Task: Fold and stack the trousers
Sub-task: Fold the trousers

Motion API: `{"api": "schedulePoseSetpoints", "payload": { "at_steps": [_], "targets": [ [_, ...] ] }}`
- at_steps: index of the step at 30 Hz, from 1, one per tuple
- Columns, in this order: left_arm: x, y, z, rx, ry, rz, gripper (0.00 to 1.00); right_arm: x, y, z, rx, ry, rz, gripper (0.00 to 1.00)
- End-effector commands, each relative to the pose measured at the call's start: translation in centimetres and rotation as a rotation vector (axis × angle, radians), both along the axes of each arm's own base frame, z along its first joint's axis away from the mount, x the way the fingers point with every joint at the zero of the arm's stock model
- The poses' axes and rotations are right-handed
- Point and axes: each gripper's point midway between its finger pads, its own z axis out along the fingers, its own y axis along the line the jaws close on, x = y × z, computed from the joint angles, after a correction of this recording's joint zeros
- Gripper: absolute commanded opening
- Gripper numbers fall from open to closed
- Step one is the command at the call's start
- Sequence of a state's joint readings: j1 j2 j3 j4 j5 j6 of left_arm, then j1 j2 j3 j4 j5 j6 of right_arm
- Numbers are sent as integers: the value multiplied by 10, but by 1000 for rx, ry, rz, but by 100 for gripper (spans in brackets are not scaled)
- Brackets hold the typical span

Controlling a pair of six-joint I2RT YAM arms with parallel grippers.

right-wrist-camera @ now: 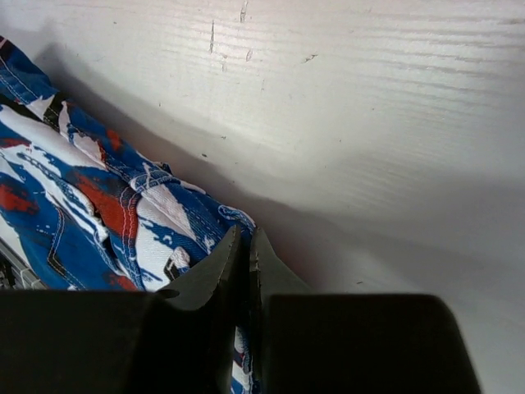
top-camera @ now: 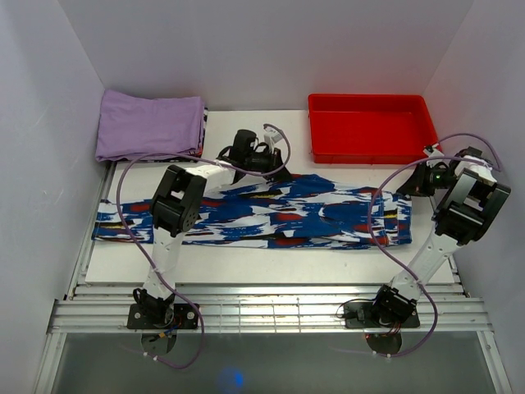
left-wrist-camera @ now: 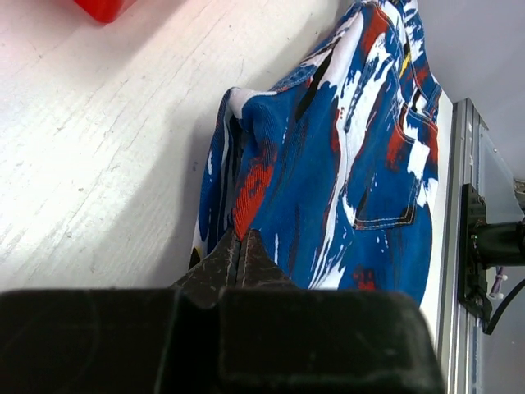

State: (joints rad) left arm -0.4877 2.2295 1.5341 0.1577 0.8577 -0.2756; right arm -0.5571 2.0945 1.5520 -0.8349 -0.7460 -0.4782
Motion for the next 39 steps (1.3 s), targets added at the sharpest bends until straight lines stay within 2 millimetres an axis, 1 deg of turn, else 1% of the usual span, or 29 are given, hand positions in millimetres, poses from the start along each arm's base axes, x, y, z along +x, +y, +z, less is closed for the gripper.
{"api": "schedulePoseSetpoints", "payload": {
  "at_steps": [1, 5, 7, 8, 9, 11, 12, 13, 14, 15, 16, 17, 18, 19, 20, 21, 22, 23, 24, 25, 26, 27, 28, 30, 31, 32, 35, 36, 39],
  "targets": [
    [24, 17, 49, -63, -109, 54, 0, -2, -33, 14, -57, -67, -79, 8],
    [39, 16, 38, -42, -65, 107, 43, 2, -26, 19, -10, -88, -77, 8],
    [43, 17, 44, -34, -96, 123, 53, 4, -23, 24, -1, -97, -80, 8],
    [43, 21, 45, -14, -100, 129, 60, 5, -21, 28, -2, -98, -73, 8],
    [42, 23, 50, -3, -121, 121, 62, 6, -21, 31, -7, -104, -64, 10],
    [30, 31, 66, 44, -224, 52, 65, 8, -21, 38, -16, -111, -56, 23],
    [21, 35, 70, 63, -246, 21, 67, 7, -22, 41, -28, -107, -56, 39],
    [11, 39, 72, 81, -272, -8, 69, 7, -24, 42, -42, -106, -59, 45],
    [-9, 50, 74, 123, -338, -73, 71, 7, -26, 44, -55, -105, -61, 53],
    [-18, 54, 72, 160, -371, -100, 72, 6, -30, 46, -82, -95, -67, 69],
    [-37, 50, 68, 197, -397, -150, 73, 5, -31, 47, -94, -91, -63, 81],
    [-60, 59, 59, 254, -436, -205, 73, 3, -31, 47, -100, -78, -58, 88],
    [-72, 60, 53, 284, -460, -228, 73, 1, -35, 49, -122, -66, -57, 95],
    [-89, 53, 46, 327, -496, -260, 74, -6, -33, 49, -124, -33, -54, 98],
    [-101, 51, 42, 343, -533, -284, 75, -10, -36, 50, -145, -26, -48, 97],
    [-118, 54, 32, 370, -556, -305, 76, -16, -41, 49, -190, 0, -57, 96],
    [-129, 46, 28, 398, -595, -311, 76, -22, -43, 48, -206, 20, -61, 96],
    [-131, 39, 29, 392, -642, -303, 77, -28, -48, 48, -230, 29, -59, 96],
    [-141, 37, 18, 413, -645, -315, 77, -34, -52, 53, -266, 34, -60, 97],
    [-153, 26, 15, 418, -672, -335, 77, -44, -50, 50, -261, 57, -60, 99],
    [-147, 21, 16, 430, -714, -301, 77, -54, -48, 52, -247, 73, -62, 98],
    [-149, 16, 13, 436, -728, -300, 77, -61, -42, 59, -237, 60, -46, 91],
    [-155, 5, 10, 427, -762, -309, 77, -73, -34, 54, -212, 88, -34, 90],
    [-152, -2, 6, 451, -811, -278, 77, -90, -22, 57, -193, 107, -21, 88],
    [-157, -7, 1, 455, -831, -288, 77, -96, -16, 54, -174, 120, -17, 87],
    [-155, -12, -6, 460, -857, -297, 77, -110, -5, 43, -141, 156, -11, 86],
    [-152, -23, -15, 485, -884, -297, 75, -119, 3, 28, -120, 184, -37, 85],
    [-149, -24, -15, 492, -892, -285, 74, -116, 1, 24, -129, 176, -46, 84],
    [-147, -31, -16, 498, -918, -281, 72, -117, 8, 14, -87, 187, -61, 78]
  ]
}}
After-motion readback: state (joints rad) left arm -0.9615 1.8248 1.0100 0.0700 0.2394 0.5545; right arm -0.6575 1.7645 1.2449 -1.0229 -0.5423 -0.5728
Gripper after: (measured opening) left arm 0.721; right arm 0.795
